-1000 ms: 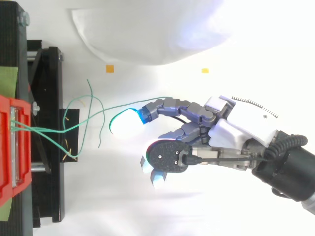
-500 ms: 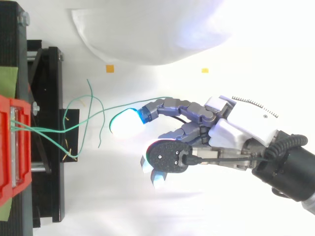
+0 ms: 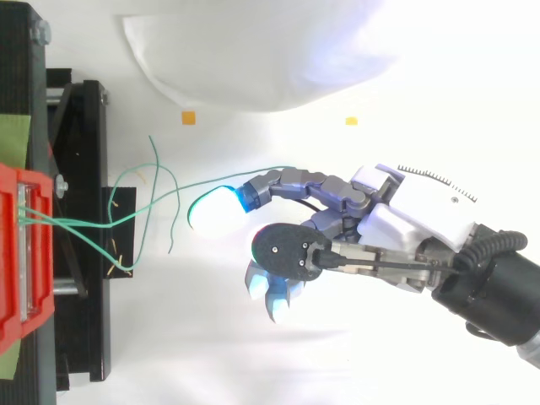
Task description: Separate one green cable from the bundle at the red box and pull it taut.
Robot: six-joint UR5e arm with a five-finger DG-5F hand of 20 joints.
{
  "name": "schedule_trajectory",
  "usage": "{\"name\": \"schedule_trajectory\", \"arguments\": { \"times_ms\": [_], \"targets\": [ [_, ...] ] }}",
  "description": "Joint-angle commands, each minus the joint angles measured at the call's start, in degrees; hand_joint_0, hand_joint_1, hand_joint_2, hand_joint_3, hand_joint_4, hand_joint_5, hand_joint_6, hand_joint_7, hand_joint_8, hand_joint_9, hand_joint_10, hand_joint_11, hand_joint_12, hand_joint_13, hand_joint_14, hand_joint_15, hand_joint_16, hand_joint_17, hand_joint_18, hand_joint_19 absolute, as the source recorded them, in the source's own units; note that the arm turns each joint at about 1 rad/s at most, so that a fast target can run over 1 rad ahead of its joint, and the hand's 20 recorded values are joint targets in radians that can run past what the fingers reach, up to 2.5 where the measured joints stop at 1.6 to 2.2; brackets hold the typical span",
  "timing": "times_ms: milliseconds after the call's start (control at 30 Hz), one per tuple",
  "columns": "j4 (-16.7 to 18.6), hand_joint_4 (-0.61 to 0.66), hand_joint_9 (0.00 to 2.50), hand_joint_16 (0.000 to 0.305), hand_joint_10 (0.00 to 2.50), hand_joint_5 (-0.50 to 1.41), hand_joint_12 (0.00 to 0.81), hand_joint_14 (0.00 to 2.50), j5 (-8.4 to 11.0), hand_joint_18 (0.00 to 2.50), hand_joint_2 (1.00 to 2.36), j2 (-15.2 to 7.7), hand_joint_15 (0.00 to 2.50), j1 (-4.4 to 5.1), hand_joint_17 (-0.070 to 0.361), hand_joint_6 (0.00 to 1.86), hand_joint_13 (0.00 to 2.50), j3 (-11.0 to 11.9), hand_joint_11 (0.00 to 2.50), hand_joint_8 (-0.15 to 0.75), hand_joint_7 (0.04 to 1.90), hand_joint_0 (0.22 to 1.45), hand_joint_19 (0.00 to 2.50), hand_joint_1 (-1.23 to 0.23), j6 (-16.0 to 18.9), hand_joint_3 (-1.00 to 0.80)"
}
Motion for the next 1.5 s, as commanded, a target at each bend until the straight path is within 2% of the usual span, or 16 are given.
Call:
{"name": "schedule_trajectory", "arguments": {
  "times_ms": [0, 200, 367, 533, 700, 833, 1133, 1333, 1467],
  "targets": [
    [0.0, 0.19, 1.07, 0.028, 0.02, -0.15, 0.3, 0.01, 0.0, 0.77, 1.0, 0.0, 0.94, 0.01, 0.063, 0.5, 1.14, 0.0, 0.83, 0.242, 0.68, 0.55, 1.21, -0.71, 0.0, -0.44],
    [0.0, 0.19, 1.09, 0.027, 0.02, -0.15, 0.302, 0.01, 0.0, 0.8, 1.0, 0.0, 0.95, 0.01, 0.061, 0.5, 1.14, 0.0, 0.86, 0.245, 0.69, 0.54, 1.23, -0.75, 0.0, -0.5],
    [0.0, 0.2, 1.1, 0.031, 0.02, -0.15, 0.311, 0.01, 0.0, 0.81, 1.0, -0.1, 0.96, 0.01, 0.069, 0.5, 1.14, 0.0, 0.86, 0.251, 0.68, 0.5, 1.22, -0.68, 0.1, -0.5],
    [0.0, 0.18, 1.1, 0.028, 0.02, -0.15, 0.292, 0.01, -0.08, 0.8, 1.0, -0.1, 0.95, 0.01, 0.063, 0.5, 1.13, 0.0, 0.87, 0.243, 0.68, 0.54, 1.24, -0.74, 0.0, -0.49],
    [0.0, 0.17, 1.1, 0.029, 0.02, -0.17, 0.295, 0.01, 0.0, 0.8, 1.0, 0.0, 0.95, 0.01, 0.065, 0.5, 1.13, 0.0, 0.86, 0.241, 0.67, 0.53, 1.24, -0.65, 0.0, -0.5],
    [0.0, 0.17, 1.1, 0.027, 0.02, -0.17, 0.286, 0.01, 0.0, 0.79, 1.0, 0.0, 0.95, 0.01, 0.062, 0.5, 1.12, 0.0, 0.86, 0.233, 0.68, 0.54, 1.24, -0.72, 0.0, -0.5],
    [0.0, 0.17, 1.1, 0.027, 0.02, -0.16, 0.287, 0.01, 0.0, 0.79, 1.0, 0.0, 0.95, 0.01, 0.062, 0.5, 1.11, 0.0, 0.84, 0.229, 0.68, 0.55, 1.25, -0.63, 0.0, -0.47],
    [0.0, 0.17, 1.1, 0.028, 0.02, -0.16, 0.289, 0.01, 0.0, 0.79, 1.0, 0.0, 0.94, 0.01, 0.062, 0.5, 1.12, 0.0, 0.84, 0.229, 0.68, 0.55, 1.23, -0.7, 0.0, -0.5],
    [0.0, 0.16, 1.11, 0.027, 0.02, -0.16, 0.28, 0.01, 0.0, 0.79, 1.0, 0.0, 0.94, 0.01, 0.06, 0.5, 1.12, 0.0, 0.83, 0.225, 0.68, 0.56, 1.24, -0.65, 0.0, -0.49]
  ]
}}
